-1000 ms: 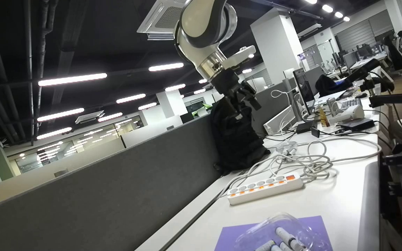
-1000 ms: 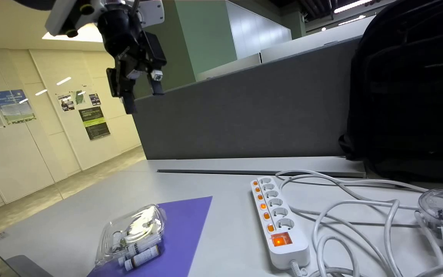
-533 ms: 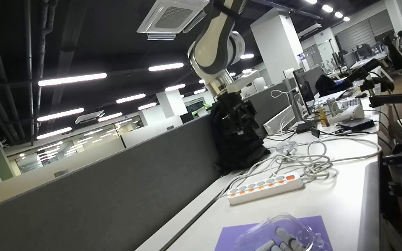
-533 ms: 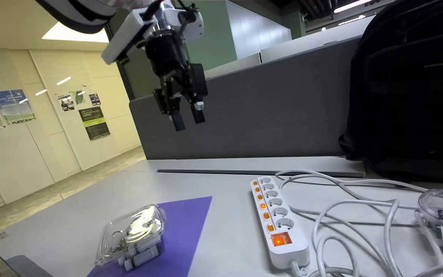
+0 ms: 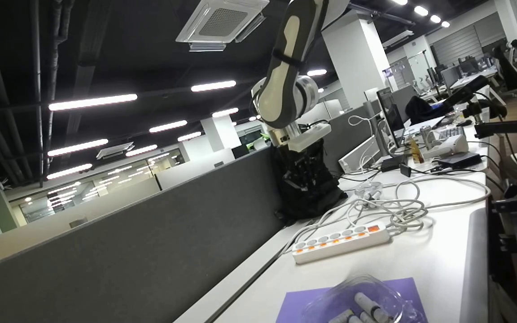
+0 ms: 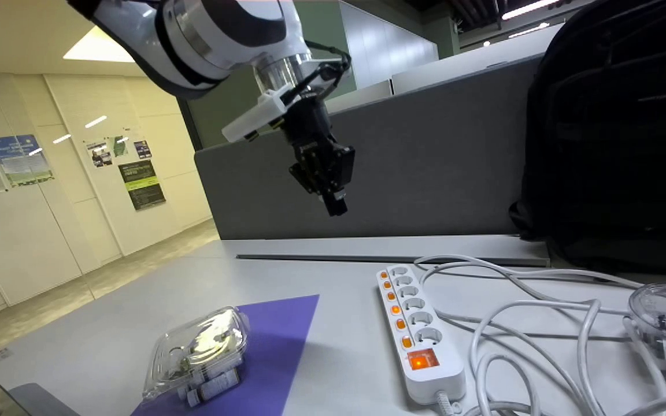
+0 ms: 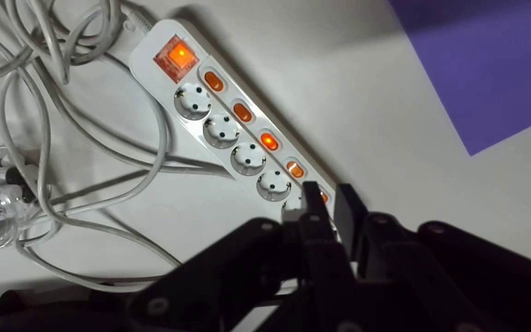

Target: Turn off the fourth switch on the extension cable.

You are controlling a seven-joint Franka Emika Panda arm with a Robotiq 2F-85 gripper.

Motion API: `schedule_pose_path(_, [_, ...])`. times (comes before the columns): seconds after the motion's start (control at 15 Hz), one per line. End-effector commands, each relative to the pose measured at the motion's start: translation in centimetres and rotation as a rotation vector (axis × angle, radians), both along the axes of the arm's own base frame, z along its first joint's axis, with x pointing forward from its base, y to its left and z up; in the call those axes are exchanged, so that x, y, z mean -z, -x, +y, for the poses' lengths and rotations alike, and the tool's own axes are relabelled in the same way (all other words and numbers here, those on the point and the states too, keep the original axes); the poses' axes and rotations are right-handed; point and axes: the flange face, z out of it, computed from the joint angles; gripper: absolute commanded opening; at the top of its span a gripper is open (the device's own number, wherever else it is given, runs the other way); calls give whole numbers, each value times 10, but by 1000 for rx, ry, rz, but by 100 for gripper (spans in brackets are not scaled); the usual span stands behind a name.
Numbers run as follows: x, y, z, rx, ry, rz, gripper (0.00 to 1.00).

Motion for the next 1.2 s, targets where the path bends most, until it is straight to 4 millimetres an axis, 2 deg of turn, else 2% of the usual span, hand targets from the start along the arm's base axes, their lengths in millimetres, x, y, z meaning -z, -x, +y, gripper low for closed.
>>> schedule_pose_path(0.0, [18,-20,-15,85,-36,-35,0])
schedule_pose_path(0.47, [64,-28,-37,174,-133,1,0])
schedule_pose_path(0.53, [59,-20,-29,149,-112,-1,1])
schedule_pose_path(0.67, [69,-21,-34,162,-122,9,1])
schedule_pose_path(0.87, [69,-23,-35,167,-125,7,1])
schedule_pose_path(0.93, [66,-20,-34,179,-108,4,0])
schedule_pose_path(1.13, [75,-15,-37,220,-93,-9,0])
